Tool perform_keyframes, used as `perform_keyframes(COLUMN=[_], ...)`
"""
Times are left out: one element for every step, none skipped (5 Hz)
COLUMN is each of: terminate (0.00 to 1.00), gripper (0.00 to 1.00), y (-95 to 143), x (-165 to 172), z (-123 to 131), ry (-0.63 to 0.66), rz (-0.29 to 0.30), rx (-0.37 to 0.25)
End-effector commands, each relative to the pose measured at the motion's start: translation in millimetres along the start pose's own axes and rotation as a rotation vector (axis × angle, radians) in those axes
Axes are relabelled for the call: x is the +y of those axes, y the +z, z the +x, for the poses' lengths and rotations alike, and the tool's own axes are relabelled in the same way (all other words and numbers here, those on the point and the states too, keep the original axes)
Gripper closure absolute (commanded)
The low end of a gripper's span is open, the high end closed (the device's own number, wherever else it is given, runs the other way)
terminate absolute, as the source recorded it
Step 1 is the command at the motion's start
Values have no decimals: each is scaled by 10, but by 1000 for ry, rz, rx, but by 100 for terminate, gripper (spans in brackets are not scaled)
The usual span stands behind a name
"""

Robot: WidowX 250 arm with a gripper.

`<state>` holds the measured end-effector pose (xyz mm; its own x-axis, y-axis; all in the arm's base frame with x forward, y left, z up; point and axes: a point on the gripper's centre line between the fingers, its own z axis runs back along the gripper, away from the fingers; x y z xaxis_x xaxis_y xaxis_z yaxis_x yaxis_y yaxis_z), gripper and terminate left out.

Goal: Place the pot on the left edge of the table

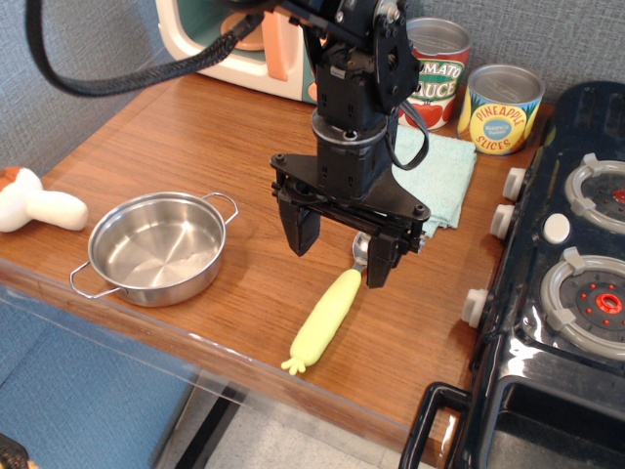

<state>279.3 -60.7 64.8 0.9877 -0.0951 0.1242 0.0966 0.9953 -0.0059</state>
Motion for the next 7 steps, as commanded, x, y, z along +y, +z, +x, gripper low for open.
perform_keyframes(terminate=[0,0,0,0,0,0,0], gripper=[0,0,0,0,0,0,0], y=[0,9,21,41,-73,-229,-428], x=[0,216,509,801,1062,1071,935], z=[0,-85,-204,-325,-440,-428,-410], ry=[0,-28,-2,12,47,47,15], rz=[0,-2,17,52,61,34,3], rx=[0,7,1,-1,18,25,50])
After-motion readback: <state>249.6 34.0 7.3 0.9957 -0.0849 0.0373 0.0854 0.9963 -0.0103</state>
